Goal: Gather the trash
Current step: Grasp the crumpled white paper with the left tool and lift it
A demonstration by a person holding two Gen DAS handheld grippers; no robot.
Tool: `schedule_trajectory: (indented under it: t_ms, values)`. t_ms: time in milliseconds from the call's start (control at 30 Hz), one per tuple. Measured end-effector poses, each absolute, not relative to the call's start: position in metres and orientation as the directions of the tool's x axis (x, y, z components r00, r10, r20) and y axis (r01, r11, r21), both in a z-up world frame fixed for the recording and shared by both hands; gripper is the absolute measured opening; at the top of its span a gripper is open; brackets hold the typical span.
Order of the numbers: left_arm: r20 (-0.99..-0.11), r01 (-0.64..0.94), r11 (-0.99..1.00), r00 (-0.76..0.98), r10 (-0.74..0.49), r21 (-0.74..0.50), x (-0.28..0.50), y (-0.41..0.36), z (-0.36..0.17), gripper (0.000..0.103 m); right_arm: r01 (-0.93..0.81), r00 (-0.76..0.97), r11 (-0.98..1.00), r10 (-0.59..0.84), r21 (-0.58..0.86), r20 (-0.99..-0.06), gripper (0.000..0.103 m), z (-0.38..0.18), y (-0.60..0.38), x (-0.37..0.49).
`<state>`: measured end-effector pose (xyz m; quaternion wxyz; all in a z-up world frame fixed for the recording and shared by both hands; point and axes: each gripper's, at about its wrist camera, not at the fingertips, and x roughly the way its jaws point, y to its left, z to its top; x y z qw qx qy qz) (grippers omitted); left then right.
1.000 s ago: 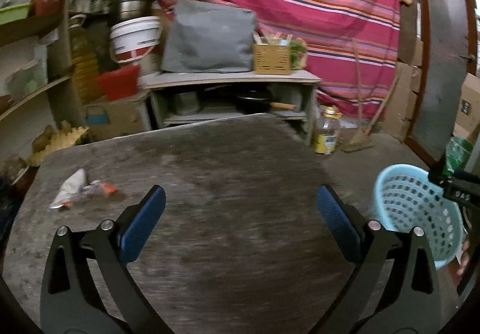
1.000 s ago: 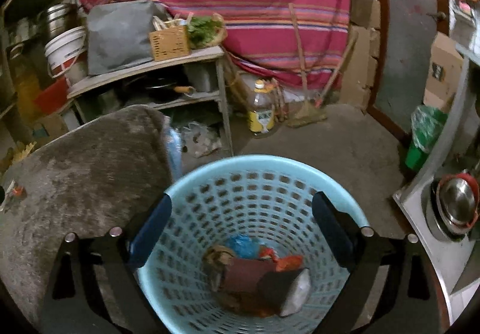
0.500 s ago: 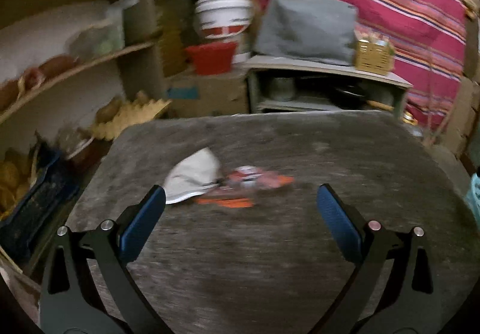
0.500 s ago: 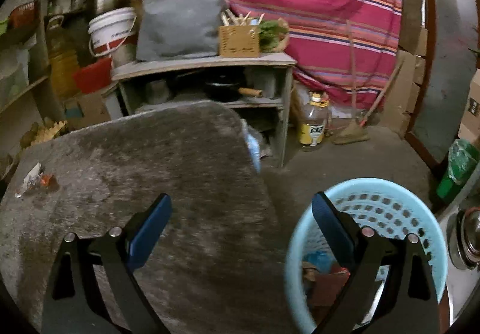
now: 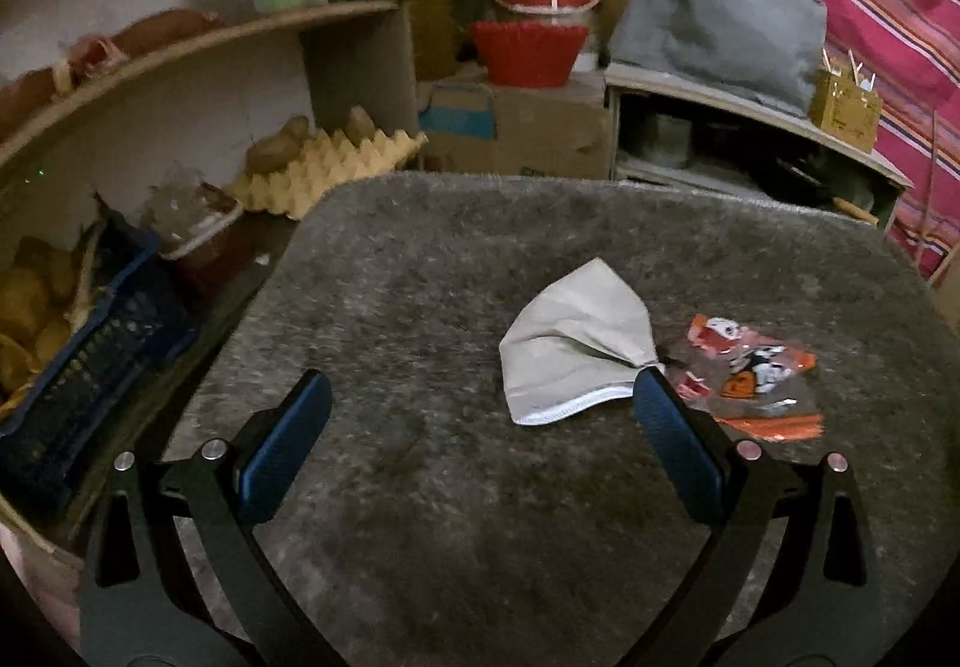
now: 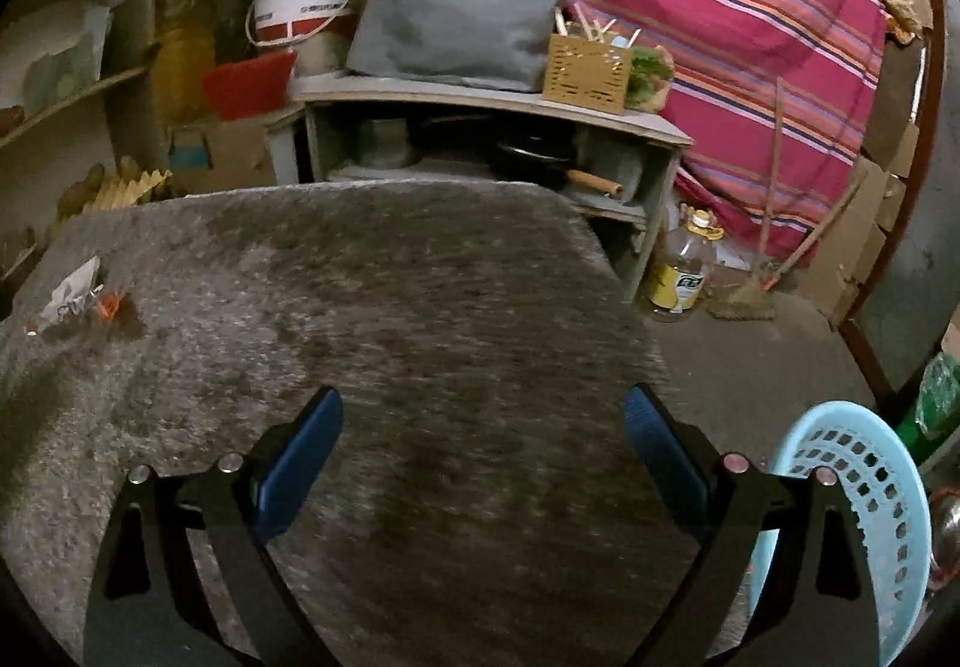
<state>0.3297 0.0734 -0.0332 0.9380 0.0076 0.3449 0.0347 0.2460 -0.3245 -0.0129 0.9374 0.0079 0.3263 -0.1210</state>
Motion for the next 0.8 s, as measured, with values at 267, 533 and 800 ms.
schedule_trajectory:
  t_ms: [267,533,800]
  values:
    - [-0.701,0.03,0.997,0.712,0.029,0.071,0.377,0.058,-0.058,0.096,0.232,0.74,0.971,-0.219,-0.065,-0.636,0.093,-0.024,-0.317,0.263]
    - [-0.755,0.129,0.992,0.651,-0.071,0.017,0.391,0.051,-0.076,0.057,0.216,0.725,0.969,-0.24,-0.117,-0.645,0.093,-0.03,-0.31,0.268]
    - [-0.731,0.14,0.99,0.677,-0.087,0.011,0.373,0.054,-0.066,0.024,0.194,0.736,0.974,-0.224,-0.119,-0.639,0.093,-0.024,-0.303,0.265]
